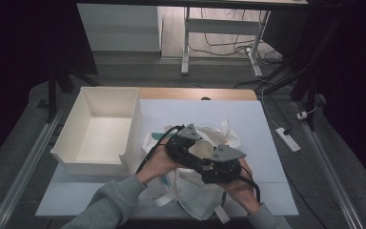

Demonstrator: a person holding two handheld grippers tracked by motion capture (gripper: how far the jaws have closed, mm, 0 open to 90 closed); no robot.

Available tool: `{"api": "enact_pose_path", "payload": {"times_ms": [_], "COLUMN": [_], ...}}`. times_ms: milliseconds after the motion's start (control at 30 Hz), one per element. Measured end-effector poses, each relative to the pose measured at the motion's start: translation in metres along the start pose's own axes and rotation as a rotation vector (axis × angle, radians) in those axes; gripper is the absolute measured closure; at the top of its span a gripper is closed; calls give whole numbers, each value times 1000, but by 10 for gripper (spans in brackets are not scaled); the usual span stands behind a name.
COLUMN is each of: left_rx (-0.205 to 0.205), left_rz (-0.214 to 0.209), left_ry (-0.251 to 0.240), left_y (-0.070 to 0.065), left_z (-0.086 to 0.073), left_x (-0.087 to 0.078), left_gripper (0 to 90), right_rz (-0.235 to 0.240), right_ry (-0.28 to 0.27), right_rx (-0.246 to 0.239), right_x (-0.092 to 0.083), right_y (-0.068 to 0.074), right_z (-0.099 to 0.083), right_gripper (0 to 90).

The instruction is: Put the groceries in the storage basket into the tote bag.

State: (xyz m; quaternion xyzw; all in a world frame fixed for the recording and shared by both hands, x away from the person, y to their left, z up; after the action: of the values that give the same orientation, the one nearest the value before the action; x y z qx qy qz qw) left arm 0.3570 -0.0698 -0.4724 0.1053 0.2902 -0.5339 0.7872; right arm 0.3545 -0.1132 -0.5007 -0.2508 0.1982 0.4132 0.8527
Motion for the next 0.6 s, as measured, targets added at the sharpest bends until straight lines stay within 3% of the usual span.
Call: {"api": "enact_pose_path", "payload": {"times_ms": [100, 167, 300, 600], "left_rx": [-3, -6, -11, -83], "left_rz": [8, -7, 9, 106], "left_ry": [-36, -57, -90, -126], "left_y": [1, 0, 4, 35], "left_z": [4, 6, 8, -3], "left_x": [-9, -17, -34, -73], "left_gripper": [118, 117, 115, 132], "right_rz": [-1, -5, -4, -10], "right_ry": [12, 17, 13, 7], "right_rx": [-3, -1, 19, 45], "right_x": [1, 1, 1, -5], "right_y": [0, -1, -5, -10], "right_z": [-3, -6, -8, -13], "right_gripper": [220, 220, 220, 219]}}
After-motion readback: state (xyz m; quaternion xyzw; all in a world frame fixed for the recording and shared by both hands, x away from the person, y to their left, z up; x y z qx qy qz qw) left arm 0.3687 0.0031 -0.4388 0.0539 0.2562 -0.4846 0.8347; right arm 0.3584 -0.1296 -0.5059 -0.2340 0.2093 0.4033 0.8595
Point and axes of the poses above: each handheld gripper's, and its own axes: x roughly forward along the jaws, z roughly out of its top, y roughly to its left, the point moved 10 cm from there along x, roughly forward along the jaws, and after that the axes turned 3 degrees about -x, right-handed, at the moved point
